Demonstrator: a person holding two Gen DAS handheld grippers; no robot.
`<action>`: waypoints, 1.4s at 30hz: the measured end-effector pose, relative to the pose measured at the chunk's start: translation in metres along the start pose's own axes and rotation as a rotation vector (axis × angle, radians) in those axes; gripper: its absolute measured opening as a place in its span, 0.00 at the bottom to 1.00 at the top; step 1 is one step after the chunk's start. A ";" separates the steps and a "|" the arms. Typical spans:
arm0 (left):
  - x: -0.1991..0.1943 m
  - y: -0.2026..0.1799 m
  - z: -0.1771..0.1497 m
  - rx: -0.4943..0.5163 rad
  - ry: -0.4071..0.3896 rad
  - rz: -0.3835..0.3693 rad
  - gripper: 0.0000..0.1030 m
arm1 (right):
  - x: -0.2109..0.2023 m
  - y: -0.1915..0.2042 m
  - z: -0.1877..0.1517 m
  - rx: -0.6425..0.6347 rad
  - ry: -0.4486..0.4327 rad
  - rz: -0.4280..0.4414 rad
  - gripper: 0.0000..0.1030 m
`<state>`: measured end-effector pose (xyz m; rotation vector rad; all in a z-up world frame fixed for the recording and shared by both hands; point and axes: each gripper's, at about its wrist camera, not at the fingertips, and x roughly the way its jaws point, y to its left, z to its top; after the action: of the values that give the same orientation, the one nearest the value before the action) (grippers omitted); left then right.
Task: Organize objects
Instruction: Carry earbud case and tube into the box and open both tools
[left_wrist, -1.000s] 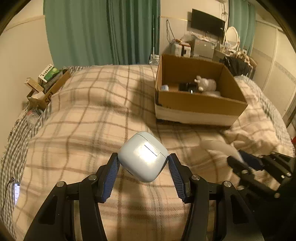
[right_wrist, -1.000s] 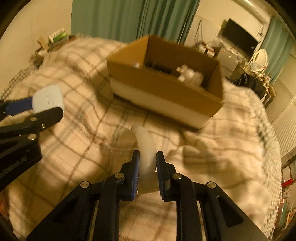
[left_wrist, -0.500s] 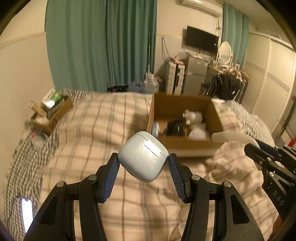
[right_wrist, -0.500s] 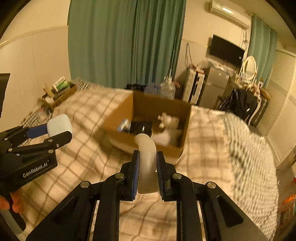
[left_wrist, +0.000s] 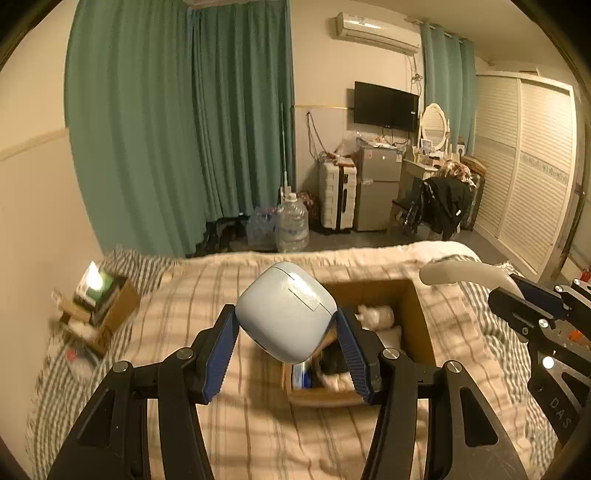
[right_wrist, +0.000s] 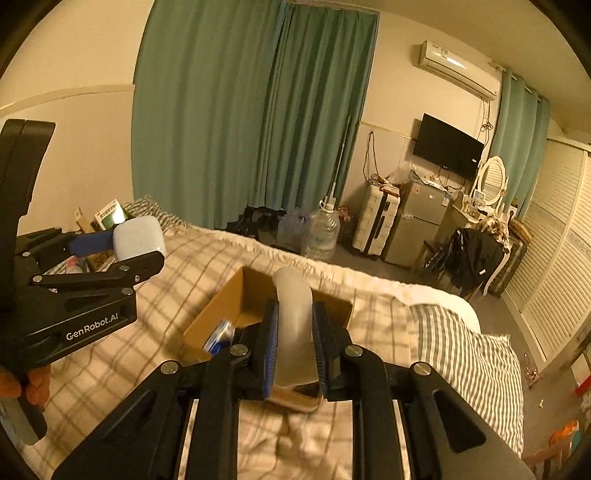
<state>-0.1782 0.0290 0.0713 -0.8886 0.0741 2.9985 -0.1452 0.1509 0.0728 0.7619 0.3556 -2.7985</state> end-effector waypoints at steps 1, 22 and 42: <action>0.004 -0.003 0.004 0.006 -0.005 0.002 0.54 | 0.006 -0.002 0.005 0.000 -0.001 -0.001 0.16; 0.178 -0.036 -0.015 0.050 0.146 -0.023 0.54 | 0.194 -0.043 -0.014 0.031 0.147 0.013 0.16; 0.162 -0.029 -0.024 0.016 0.156 -0.038 0.76 | 0.174 -0.044 -0.022 0.097 0.132 0.030 0.35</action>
<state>-0.3002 0.0564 -0.0377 -1.1077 0.0819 2.8847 -0.2930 0.1731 -0.0282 0.9691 0.2291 -2.7611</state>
